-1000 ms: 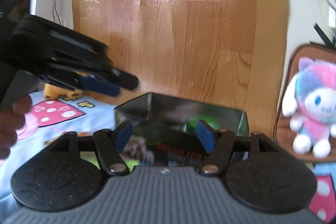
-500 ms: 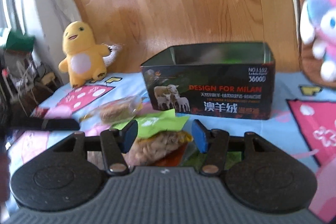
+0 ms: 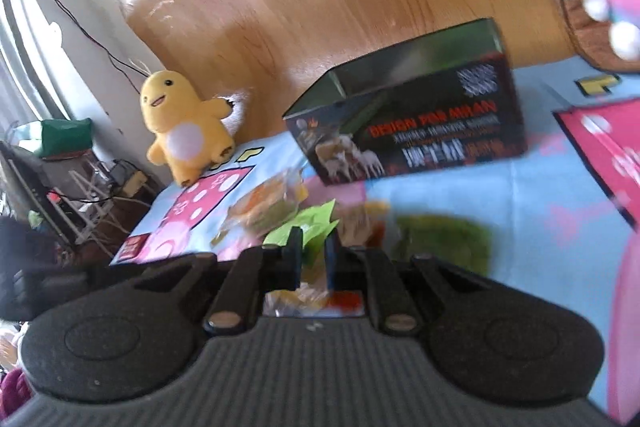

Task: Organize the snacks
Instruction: 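Grasp the light green printed bag with the left tool, then lift the light green bag with the left tool into the black box, release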

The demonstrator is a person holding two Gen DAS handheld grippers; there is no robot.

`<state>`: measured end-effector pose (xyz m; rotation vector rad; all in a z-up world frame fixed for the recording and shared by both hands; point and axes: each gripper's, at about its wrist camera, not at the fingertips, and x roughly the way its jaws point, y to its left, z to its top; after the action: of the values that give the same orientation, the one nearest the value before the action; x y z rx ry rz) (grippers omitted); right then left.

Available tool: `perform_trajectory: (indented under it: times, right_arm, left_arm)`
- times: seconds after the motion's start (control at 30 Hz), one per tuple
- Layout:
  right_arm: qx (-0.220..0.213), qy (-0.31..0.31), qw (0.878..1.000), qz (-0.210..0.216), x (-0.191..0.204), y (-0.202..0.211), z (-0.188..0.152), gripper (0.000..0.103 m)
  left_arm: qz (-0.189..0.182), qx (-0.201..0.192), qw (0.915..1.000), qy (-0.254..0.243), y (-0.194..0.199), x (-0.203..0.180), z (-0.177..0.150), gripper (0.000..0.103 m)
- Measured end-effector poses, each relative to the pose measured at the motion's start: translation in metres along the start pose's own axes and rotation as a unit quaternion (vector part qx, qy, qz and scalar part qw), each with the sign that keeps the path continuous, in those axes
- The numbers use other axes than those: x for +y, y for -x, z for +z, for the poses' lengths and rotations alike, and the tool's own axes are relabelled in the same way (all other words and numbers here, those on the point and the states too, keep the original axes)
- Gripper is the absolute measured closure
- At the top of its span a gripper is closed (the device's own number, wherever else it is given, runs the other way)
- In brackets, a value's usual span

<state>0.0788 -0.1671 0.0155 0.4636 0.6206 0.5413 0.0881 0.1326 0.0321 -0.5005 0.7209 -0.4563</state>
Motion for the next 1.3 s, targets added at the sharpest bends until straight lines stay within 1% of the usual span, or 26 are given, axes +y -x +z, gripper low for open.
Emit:
perform_trajectory:
  times: [0.03,0.1,0.17,0.2,0.27,0.3,0.47,0.57,0.63,0.67,0.7,0.77,0.83,1.0,1.1,1.3]
  right_arm:
    - [-0.002,-0.006,1.000,-0.007,-0.003,0.006,-0.005,0.090]
    - [-0.002,-0.017,1.000,-0.026,-0.013,0.009,-0.013,0.090]
    - [0.011,-0.031,0.998,-0.054,-0.024,0.007,-0.020,0.090]
    - [0.017,-0.045,0.997,-0.058,-0.030,0.004,-0.023,0.090]
    - [0.012,-0.067,0.997,-0.042,-0.038,0.006,-0.025,0.091]
    - [0.011,-0.068,0.997,-0.042,-0.039,0.006,-0.025,0.091]
    - [0.004,-0.035,0.998,-0.055,-0.030,0.004,-0.027,0.091]
    - [0.002,-0.033,0.998,-0.055,-0.031,0.007,-0.029,0.092]
    - [0.001,-0.034,0.998,-0.057,-0.034,0.009,-0.029,0.092]
    - [-0.002,-0.031,0.998,-0.062,-0.033,0.012,-0.029,0.092]
    - [-0.008,-0.026,0.997,-0.068,-0.032,0.014,-0.029,0.092]
    - [-0.018,-0.023,0.998,-0.062,-0.031,0.019,-0.028,0.092]
    - [-0.029,-0.023,0.998,-0.052,-0.026,0.024,-0.026,0.092]
    - [-0.048,0.011,0.997,-0.059,-0.009,0.027,-0.020,0.092]
    - [-0.056,0.017,0.997,-0.059,-0.006,0.026,-0.013,0.092]
    - [-0.082,0.031,0.994,-0.064,-0.001,0.024,0.012,0.092]
  left_arm:
    - [0.002,0.002,1.0000,-0.001,-0.001,-0.002,-0.002,0.047]
    - [-0.005,0.009,0.9999,0.001,-0.005,-0.005,-0.004,0.047]
    - [-0.017,0.019,0.9996,0.007,-0.010,-0.007,-0.006,0.047]
    - [-0.021,0.022,0.9995,0.010,-0.013,-0.009,-0.007,0.047]
    - [-0.022,0.027,0.9993,0.010,-0.018,-0.014,-0.007,0.047]
    - [-0.021,0.029,0.9993,0.008,-0.020,-0.016,-0.007,0.047]
    - [-0.011,0.035,0.9993,-0.009,-0.032,-0.026,-0.006,0.047]
    - [-0.007,0.040,0.9992,-0.007,-0.040,-0.026,-0.006,0.053]
    - [0.013,0.029,0.9993,-0.020,-0.039,-0.030,-0.008,0.076]
    - [0.016,0.028,0.9992,-0.024,-0.038,-0.031,-0.009,0.082]
    - [0.010,0.029,0.9993,-0.022,-0.035,-0.030,-0.008,0.087]
    - [-0.005,0.026,0.9996,-0.013,-0.028,-0.028,-0.008,0.089]
    - [-0.007,0.014,0.9997,-0.019,-0.019,-0.031,-0.009,0.089]
    - [-0.012,-0.008,0.9996,-0.026,-0.001,-0.038,-0.005,0.089]
    - [-0.014,-0.016,0.9993,-0.031,0.003,-0.043,0.004,0.089]
    - [-0.017,-0.034,0.9979,-0.053,-0.001,-0.054,0.029,0.089]
